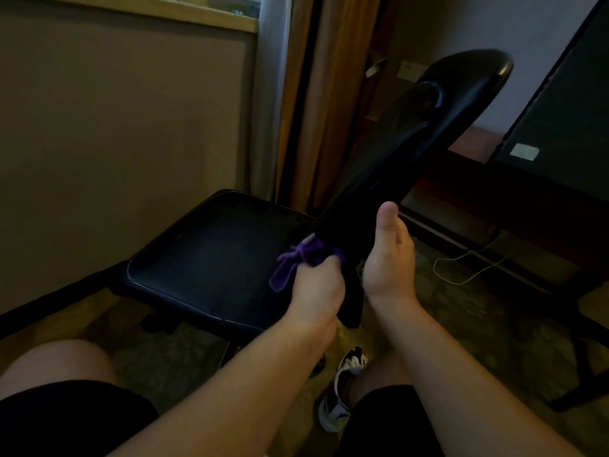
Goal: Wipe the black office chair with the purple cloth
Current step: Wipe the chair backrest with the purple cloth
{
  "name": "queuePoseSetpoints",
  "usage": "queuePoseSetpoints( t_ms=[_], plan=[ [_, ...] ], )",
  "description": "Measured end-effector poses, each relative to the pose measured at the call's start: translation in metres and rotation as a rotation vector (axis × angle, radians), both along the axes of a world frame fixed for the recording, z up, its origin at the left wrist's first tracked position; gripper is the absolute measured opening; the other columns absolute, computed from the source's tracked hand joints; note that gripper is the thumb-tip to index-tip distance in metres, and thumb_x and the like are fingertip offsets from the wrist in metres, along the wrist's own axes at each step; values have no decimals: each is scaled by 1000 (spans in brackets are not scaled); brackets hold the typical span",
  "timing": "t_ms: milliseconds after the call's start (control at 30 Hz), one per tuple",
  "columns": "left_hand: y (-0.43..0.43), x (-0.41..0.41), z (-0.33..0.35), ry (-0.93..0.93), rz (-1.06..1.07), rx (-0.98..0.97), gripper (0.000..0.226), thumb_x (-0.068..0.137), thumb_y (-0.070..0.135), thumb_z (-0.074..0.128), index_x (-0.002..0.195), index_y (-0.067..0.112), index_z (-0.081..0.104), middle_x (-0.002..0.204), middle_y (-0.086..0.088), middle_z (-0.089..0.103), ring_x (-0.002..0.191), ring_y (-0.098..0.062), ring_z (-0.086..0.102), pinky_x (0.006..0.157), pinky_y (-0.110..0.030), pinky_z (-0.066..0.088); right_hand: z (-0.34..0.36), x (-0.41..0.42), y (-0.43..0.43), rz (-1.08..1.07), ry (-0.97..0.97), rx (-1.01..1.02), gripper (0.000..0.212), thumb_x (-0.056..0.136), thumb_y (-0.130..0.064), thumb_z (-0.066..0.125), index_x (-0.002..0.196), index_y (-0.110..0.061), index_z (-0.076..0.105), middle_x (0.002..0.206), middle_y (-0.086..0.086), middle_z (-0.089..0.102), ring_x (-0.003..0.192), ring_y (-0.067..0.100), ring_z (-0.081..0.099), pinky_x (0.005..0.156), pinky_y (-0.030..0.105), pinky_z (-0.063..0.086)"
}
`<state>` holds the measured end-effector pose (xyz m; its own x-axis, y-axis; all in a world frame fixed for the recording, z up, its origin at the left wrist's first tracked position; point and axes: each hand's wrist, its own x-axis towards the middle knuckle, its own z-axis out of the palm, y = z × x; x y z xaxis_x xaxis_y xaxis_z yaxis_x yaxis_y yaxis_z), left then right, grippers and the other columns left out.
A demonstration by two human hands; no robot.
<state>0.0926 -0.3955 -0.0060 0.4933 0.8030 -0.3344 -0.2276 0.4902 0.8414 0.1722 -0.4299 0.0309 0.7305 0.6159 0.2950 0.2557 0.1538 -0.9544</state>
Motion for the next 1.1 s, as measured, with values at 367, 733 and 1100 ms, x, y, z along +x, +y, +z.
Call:
queuePoseSetpoints(
  t_ms=[367, 733, 1100],
  plan=[
    [15, -12, 122, 32, -104, 627, 19, 93, 33, 64, 112, 33, 62, 102, 8, 68, 91, -4, 67, 77, -23, 52, 3, 4, -1, 66, 159, 4, 85, 58, -97, 58, 103, -25, 67, 104, 17, 69, 86, 34, 67, 66, 49, 49],
    [19, -22, 44, 244, -112, 733, 24, 91, 20, 66, 108, 35, 61, 110, 7, 64, 100, -9, 64, 94, -39, 54, 4, 7, -6, 69, 103, -32, 70, 78, -84, 44, 114, -24, 52, 122, 20, 51, 111, 7, 48, 104, 44, 37],
    [18, -25, 60, 379, -139, 751, 15, 93, 19, 60, 105, 27, 63, 103, 4, 66, 91, -11, 66, 87, -35, 56, 3, 11, -4, 46, 99, -45, 93, 65, -98, 48, 120, -24, 63, 114, 5, 67, 106, 13, 64, 84, 35, 51]
  ],
)
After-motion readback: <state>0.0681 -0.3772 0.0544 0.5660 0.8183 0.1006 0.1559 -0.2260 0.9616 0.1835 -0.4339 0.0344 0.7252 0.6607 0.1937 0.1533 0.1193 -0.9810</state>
